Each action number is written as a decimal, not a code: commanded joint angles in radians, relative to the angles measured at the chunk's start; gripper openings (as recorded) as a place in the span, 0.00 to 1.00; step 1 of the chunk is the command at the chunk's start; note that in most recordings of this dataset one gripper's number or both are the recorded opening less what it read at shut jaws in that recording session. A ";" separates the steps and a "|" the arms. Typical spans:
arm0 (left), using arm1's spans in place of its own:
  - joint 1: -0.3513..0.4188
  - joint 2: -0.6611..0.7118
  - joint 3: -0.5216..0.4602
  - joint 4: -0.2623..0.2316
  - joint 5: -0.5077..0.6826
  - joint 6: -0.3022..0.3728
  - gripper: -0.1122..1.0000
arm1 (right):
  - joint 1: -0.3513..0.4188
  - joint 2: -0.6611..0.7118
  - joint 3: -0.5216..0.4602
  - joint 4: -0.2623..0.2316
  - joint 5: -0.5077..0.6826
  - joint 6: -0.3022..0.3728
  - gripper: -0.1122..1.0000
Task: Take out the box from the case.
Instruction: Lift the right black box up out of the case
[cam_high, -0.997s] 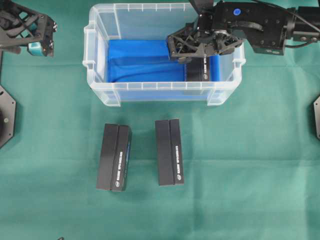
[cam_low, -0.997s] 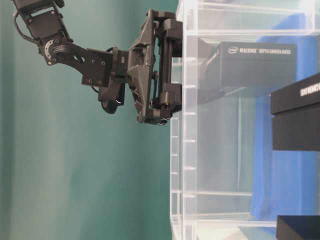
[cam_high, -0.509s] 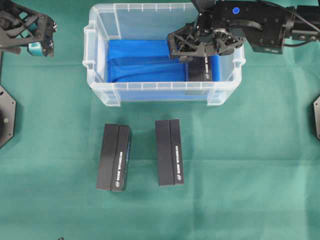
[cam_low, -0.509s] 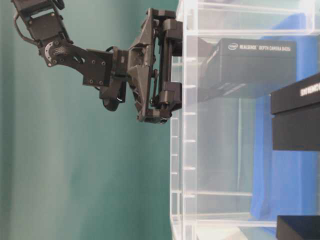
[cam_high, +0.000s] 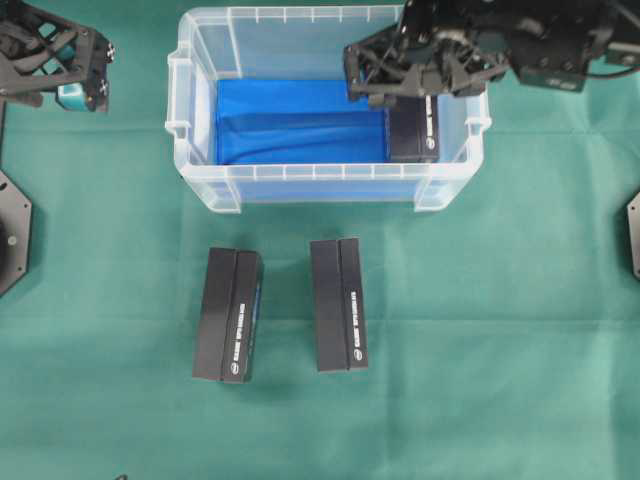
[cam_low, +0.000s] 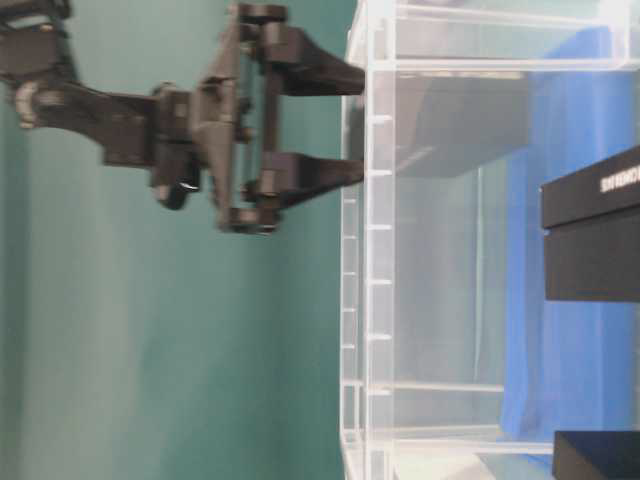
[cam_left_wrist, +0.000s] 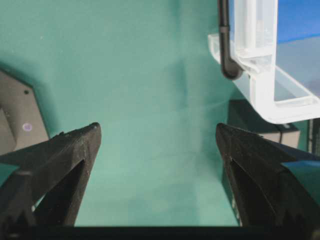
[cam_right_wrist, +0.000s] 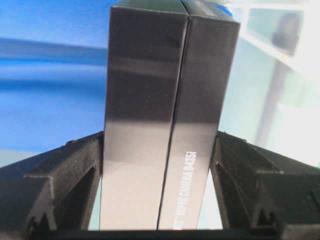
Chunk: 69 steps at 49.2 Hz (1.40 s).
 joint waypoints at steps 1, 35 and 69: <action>-0.003 -0.003 -0.017 0.005 -0.011 0.003 0.99 | 0.003 -0.052 -0.058 -0.003 0.037 -0.002 0.71; -0.008 -0.003 -0.018 0.005 -0.012 0.008 0.99 | 0.046 -0.075 -0.325 -0.021 0.330 -0.008 0.71; -0.026 -0.003 -0.018 0.005 -0.012 -0.005 0.99 | 0.066 -0.075 -0.410 -0.051 0.394 -0.009 0.71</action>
